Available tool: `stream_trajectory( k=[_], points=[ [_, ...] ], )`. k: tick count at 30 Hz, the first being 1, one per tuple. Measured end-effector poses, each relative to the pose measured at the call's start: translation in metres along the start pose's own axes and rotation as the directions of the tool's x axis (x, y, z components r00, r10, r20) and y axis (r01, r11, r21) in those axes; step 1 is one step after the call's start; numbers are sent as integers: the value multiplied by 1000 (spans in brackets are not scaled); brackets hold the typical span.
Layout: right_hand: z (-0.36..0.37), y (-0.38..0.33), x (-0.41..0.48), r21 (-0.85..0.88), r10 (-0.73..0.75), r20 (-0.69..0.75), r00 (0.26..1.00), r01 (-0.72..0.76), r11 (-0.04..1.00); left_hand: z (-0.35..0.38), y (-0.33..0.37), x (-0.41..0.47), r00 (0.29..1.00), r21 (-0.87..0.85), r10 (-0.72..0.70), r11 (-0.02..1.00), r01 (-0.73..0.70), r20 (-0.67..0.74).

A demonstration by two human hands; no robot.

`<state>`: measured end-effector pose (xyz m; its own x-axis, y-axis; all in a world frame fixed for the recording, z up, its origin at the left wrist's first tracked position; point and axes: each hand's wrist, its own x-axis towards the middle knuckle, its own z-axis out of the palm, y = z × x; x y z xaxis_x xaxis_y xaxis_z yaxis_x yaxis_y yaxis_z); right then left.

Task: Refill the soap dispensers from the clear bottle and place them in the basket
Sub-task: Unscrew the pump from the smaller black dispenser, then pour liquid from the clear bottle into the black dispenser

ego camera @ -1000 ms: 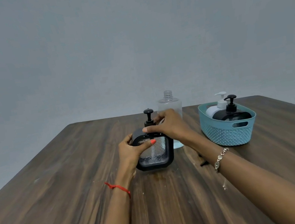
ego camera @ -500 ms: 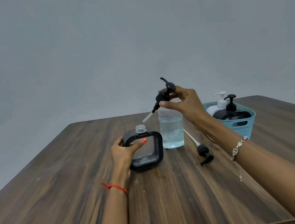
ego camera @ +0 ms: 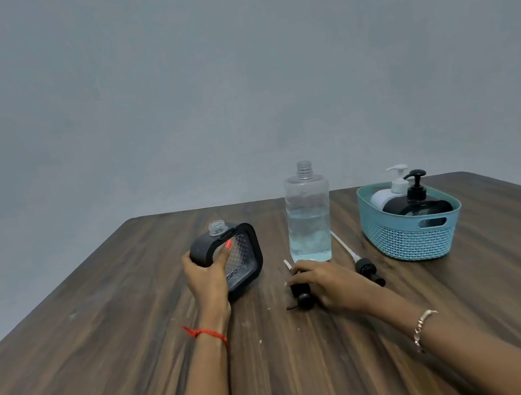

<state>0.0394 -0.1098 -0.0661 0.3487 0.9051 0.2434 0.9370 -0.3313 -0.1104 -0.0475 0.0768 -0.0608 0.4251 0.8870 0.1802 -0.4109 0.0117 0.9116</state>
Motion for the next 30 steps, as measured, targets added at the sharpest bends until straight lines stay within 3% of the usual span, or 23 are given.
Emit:
stream_trajectory(
  k=[9,14,16,18,20,22,27,30],
  points=[
    [3,10,2,40,22,28,999,-23,999,4,1,-1,999,-51,-31,998,33,27],
    [-1,17,4,163,53,-235,971,-14,986,6,-1,0,997,-50,-52,997,55,50],
    [-7,21,6,262,158,-410,898,-49,964,6,-1,0,998,-56,-45,997,48,47],
    [-16,26,10,405,332,-555,763,-102,909,6,0,-1,998,-68,-43,997,47,51],
    [-26,33,17,593,544,-582,604,-143,792,6,0,-1,997,-78,-43,996,48,64],
    [-34,43,26,745,692,-497,523,-151,649,8,0,0,996,-78,-38,996,45,83],
    [-52,68,48,889,695,-213,687,-159,430,19,2,5,988,-48,5,999,2,156],
    [-61,72,58,901,616,-131,776,-166,401,29,5,12,976,-15,42,999,-40,215]
  ],
)
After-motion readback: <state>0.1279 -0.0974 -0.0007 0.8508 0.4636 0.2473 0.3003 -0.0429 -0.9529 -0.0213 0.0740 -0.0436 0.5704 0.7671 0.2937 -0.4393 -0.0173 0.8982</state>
